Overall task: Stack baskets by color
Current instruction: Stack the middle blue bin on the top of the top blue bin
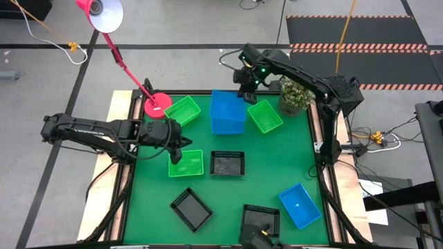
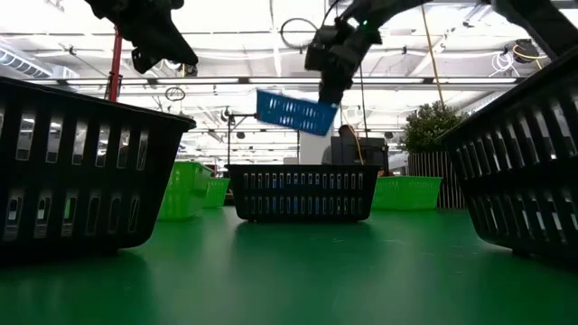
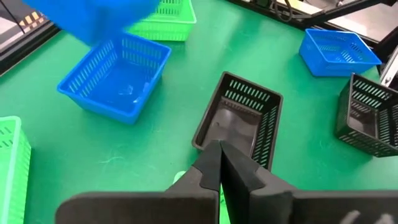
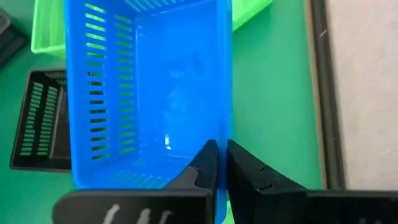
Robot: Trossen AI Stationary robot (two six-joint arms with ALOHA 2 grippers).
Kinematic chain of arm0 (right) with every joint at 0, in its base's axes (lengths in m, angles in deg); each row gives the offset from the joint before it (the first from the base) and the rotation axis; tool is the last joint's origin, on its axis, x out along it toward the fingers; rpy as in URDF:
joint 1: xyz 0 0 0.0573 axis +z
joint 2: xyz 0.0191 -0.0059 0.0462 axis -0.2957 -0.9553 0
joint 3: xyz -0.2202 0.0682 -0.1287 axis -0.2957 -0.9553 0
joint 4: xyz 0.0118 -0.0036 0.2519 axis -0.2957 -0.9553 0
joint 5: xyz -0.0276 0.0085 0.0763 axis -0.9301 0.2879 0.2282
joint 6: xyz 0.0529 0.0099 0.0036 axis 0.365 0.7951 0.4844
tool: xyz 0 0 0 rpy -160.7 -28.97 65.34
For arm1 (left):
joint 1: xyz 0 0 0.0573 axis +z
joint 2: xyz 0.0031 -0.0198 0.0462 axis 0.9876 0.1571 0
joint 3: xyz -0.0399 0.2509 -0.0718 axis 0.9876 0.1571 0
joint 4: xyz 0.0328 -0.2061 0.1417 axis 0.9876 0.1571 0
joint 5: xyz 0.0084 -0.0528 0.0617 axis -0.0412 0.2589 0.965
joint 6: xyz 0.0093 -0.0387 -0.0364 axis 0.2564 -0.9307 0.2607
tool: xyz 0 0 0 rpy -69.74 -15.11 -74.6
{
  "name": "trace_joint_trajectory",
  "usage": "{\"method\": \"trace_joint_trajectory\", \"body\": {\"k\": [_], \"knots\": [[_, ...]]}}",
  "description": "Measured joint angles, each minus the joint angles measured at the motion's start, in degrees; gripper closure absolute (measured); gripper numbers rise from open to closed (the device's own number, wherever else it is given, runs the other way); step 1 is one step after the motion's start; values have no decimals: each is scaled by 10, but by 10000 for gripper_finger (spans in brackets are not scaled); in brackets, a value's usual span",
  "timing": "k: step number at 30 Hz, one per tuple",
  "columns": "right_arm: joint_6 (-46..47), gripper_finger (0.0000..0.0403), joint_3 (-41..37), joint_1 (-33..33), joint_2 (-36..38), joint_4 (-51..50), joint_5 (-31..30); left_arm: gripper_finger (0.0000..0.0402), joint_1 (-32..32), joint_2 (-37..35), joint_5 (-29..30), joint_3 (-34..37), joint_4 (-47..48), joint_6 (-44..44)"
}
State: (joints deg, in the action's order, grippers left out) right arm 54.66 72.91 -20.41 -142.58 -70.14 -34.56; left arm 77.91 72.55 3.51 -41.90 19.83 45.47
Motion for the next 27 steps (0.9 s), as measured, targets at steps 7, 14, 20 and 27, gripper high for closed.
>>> {"method": "trace_joint_trajectory", "body": {"k": [7, 14, 20, 27], "knots": [[-12, 392, 0, 1, -45, 0, 2, 387, 1, 0, 10, 0, 1, -1], [-19, 392, 0, 2, -70, -19, 19, 394, 1, 0, 10, 0, 3, -2], [-40, 392, 0, 6, -92, -27, 15, 389, 1, 0, 10, 0, 7, 0], [-44, 392, -4, 7, -95, -8, 14, 392, 1, 0, 10, 0, 15, -2]]}}
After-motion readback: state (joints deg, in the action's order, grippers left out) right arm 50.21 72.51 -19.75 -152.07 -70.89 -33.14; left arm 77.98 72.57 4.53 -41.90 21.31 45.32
